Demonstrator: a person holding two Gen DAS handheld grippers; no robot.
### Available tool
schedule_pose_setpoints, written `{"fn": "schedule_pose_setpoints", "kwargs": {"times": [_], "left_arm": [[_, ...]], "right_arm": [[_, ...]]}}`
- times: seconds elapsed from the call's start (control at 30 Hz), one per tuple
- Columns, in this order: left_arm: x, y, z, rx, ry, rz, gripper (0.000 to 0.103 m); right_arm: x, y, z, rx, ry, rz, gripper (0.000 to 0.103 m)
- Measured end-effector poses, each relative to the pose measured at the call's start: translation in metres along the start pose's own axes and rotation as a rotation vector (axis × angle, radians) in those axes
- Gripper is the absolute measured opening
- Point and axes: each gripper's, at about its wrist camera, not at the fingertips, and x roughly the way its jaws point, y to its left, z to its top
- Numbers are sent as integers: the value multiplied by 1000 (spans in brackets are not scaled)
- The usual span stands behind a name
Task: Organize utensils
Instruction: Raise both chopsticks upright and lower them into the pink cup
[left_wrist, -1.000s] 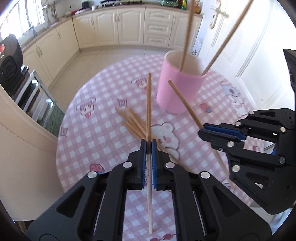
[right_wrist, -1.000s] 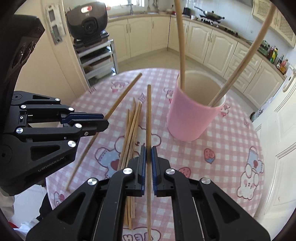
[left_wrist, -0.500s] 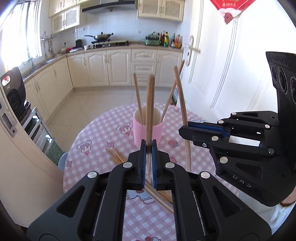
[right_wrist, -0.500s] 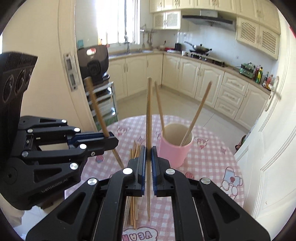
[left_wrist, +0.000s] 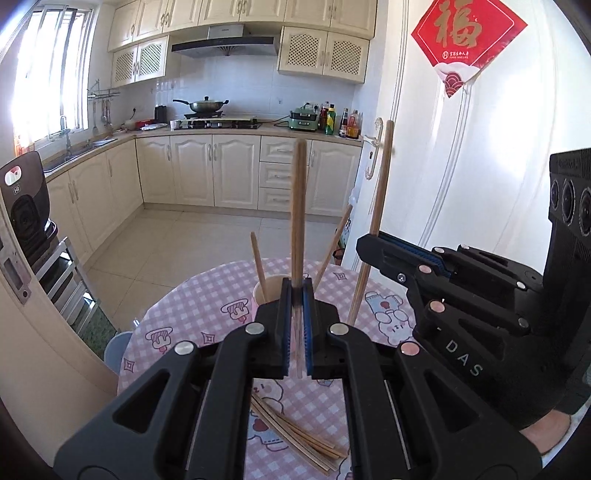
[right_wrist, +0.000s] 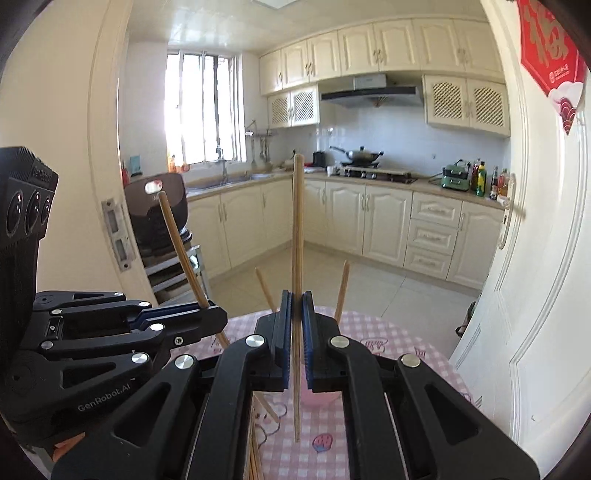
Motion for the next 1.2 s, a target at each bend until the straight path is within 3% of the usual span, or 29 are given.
{"fn": "schedule_pose_setpoints", "kwargs": {"times": [0.37,0.7,1.0,1.2], "left_arm": [[-3,-5,25,-10,-130,38,6],[18,0,37,-38,-207,91,6],[38,5,38,-60,-222,106,6],[55,3,28,-38,-179,107,6]], "right_arm": [[1,-19,18,19,-142,-140,4],[15,-33,19,83,-236,-147,4],[29,-37,15,109,-235,-101,4],[37,-38,9,108,-195,-77,4]]}}
